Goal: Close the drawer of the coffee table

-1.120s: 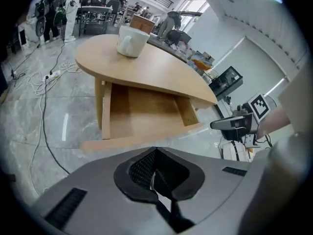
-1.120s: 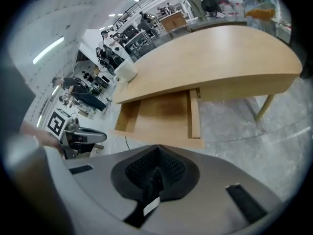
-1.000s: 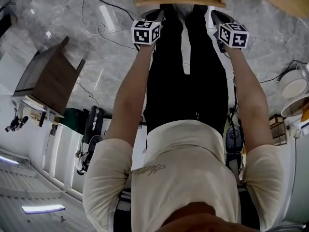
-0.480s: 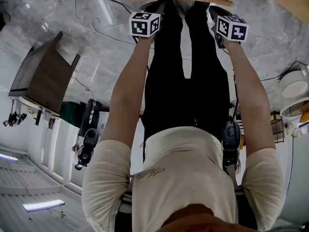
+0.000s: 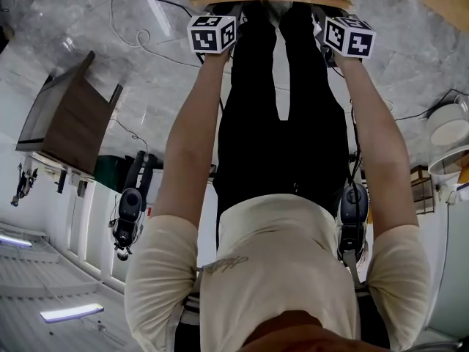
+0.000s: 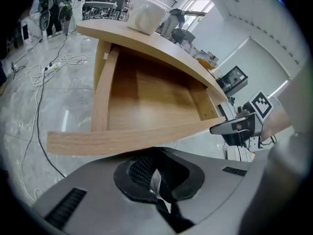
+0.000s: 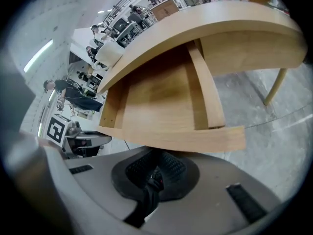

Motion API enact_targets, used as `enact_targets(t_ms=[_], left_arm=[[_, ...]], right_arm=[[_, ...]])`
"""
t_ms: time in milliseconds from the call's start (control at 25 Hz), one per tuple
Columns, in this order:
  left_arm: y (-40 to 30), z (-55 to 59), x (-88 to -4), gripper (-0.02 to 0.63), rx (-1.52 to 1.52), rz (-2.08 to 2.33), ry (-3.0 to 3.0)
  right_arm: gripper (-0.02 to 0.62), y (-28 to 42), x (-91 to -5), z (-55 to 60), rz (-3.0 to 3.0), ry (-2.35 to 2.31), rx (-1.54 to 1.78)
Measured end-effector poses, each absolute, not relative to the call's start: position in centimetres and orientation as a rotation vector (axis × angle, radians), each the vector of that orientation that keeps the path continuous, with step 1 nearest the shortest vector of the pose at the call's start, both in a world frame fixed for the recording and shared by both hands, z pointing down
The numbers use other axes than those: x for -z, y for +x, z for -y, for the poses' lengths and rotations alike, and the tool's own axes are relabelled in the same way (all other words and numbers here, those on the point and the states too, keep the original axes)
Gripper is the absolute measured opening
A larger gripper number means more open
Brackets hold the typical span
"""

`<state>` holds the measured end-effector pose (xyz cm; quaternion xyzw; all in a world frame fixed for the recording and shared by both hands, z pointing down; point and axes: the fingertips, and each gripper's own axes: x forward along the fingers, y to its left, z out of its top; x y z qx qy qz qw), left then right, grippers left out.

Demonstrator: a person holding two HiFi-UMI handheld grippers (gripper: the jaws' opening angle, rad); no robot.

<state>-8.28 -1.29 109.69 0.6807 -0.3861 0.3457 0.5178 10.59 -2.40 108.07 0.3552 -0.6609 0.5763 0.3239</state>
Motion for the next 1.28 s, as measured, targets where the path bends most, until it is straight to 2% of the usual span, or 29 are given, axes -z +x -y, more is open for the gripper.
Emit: enact_targets(t_ms=[560,1280], left_arm=[[-8.3,1.8,-108.1,0.005,-0.843,0.908,1.632],[-8.6,8.1,-107.0,0.005,-0.846,0.931,1.709]], right_arm=[[-0.006,10.4,-107.3,2.8,1.720,0.908,-1.505],[-0.006,9.6,-106.1,8.4,1.820,0.909,-1.455]])
